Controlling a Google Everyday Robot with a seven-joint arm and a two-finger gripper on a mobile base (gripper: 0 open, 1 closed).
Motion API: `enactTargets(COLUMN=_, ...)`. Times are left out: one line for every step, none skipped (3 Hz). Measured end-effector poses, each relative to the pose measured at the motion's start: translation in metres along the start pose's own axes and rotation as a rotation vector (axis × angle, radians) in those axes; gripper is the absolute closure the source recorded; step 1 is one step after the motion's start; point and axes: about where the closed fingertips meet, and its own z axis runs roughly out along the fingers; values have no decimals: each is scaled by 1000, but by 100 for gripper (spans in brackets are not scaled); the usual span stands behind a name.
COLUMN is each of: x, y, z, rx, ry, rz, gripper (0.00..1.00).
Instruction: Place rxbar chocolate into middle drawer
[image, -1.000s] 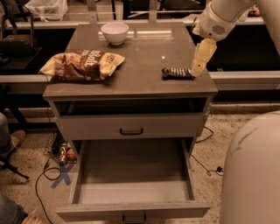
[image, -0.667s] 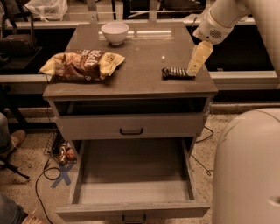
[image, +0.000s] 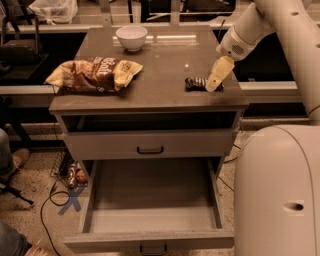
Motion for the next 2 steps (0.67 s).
enactTargets(x=-3, y=0, z=25, rx=-34, ry=-11, rz=11, gripper=0)
enactTargets(x=-5, y=3, z=39, rx=-58, ry=-10, rz=15, gripper=0)
